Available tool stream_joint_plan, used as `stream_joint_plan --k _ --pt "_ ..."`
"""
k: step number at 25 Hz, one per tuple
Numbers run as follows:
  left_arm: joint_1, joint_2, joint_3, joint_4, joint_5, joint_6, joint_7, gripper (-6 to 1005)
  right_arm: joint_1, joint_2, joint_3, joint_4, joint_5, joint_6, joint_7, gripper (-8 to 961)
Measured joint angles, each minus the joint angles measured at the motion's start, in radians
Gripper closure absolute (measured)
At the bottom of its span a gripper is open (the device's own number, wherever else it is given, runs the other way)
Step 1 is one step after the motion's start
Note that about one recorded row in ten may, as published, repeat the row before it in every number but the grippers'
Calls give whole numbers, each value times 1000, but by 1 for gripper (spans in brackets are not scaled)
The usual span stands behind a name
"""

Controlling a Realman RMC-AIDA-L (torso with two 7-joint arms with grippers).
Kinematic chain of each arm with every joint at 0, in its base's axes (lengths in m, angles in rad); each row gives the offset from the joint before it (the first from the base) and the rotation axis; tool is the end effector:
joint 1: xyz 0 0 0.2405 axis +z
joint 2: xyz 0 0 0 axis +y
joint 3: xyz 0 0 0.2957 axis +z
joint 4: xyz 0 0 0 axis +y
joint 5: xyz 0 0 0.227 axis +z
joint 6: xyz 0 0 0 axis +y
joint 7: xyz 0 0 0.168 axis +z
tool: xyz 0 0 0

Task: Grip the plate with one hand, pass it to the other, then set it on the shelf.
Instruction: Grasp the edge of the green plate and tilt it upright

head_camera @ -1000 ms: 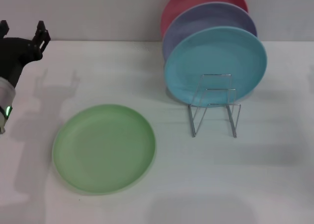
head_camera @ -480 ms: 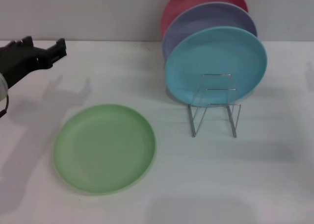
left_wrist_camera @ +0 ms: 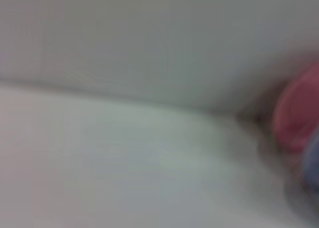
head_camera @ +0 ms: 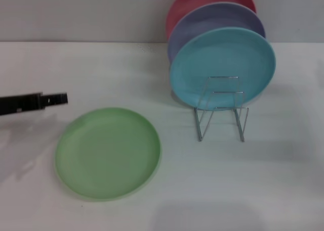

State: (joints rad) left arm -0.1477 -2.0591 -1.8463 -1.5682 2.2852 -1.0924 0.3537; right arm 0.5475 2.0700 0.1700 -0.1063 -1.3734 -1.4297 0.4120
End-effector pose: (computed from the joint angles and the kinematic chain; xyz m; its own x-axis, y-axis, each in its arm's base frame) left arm -0.2848 0.3692 0.0329 0.4383 0.7190 0.5393 0.8815 -0.2266 -0.4143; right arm 0.3625 0.3976 0.0566 0.5739 0.3580 -0.7365 -0.7831 -0.0231 -0.6215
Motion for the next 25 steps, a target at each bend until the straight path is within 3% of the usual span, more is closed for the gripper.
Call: stream_joint_plan --k 6,25 --pt "-72 -2 -4 -6 202 -223 -169 211 12 -3 1 -32 2 1 0 401" --pt "-146 -5 77 60 277 -286 -245 258 21 -13 0 -51 4 15 6 402"
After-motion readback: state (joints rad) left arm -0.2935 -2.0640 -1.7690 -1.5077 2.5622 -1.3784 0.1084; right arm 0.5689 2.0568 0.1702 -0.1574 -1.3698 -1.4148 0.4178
